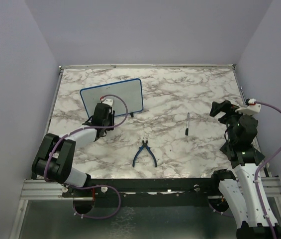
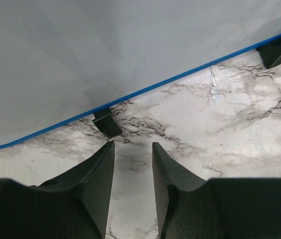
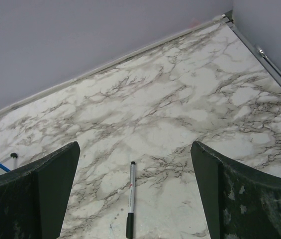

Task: Write a sentence on the whiteboard
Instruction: Move the whiteboard to the center of the board.

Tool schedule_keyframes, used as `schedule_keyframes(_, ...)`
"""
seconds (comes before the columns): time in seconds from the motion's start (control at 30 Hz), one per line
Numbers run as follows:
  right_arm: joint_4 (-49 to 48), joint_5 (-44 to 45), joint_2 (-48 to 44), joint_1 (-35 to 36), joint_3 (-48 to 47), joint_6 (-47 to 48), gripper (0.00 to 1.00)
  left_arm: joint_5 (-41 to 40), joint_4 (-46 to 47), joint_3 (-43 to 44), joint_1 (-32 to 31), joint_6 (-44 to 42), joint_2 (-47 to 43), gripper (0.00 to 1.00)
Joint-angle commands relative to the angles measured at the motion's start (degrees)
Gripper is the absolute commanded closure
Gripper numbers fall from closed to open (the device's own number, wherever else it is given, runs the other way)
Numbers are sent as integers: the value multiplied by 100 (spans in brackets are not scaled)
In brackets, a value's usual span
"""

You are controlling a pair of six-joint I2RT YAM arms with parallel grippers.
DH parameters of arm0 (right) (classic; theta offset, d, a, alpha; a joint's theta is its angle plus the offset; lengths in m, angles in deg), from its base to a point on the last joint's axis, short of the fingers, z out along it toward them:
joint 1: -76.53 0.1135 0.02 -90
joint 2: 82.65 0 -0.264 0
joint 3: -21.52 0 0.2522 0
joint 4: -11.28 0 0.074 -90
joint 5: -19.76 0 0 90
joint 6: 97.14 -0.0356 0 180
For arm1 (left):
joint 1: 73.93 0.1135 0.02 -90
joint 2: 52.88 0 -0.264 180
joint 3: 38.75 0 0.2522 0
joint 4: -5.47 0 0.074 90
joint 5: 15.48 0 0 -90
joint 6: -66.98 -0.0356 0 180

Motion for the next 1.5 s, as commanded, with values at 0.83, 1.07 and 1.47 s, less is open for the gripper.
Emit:
schedule_keyframes(0.83, -84, -168, -2, -15, 83, -24, 2, -1799, 194, -351, -280, 2133, -593, 60)
schedule_keyframes(1.07, -84, -177, -29, -15, 81, -33, 2, -2090, 466, -492, -420, 2356, -438, 60)
schedule_keyframes(1.47, -99, -204, -51, -15, 95, -27, 2, -2145, 776, -526, -431, 2411, -151, 65)
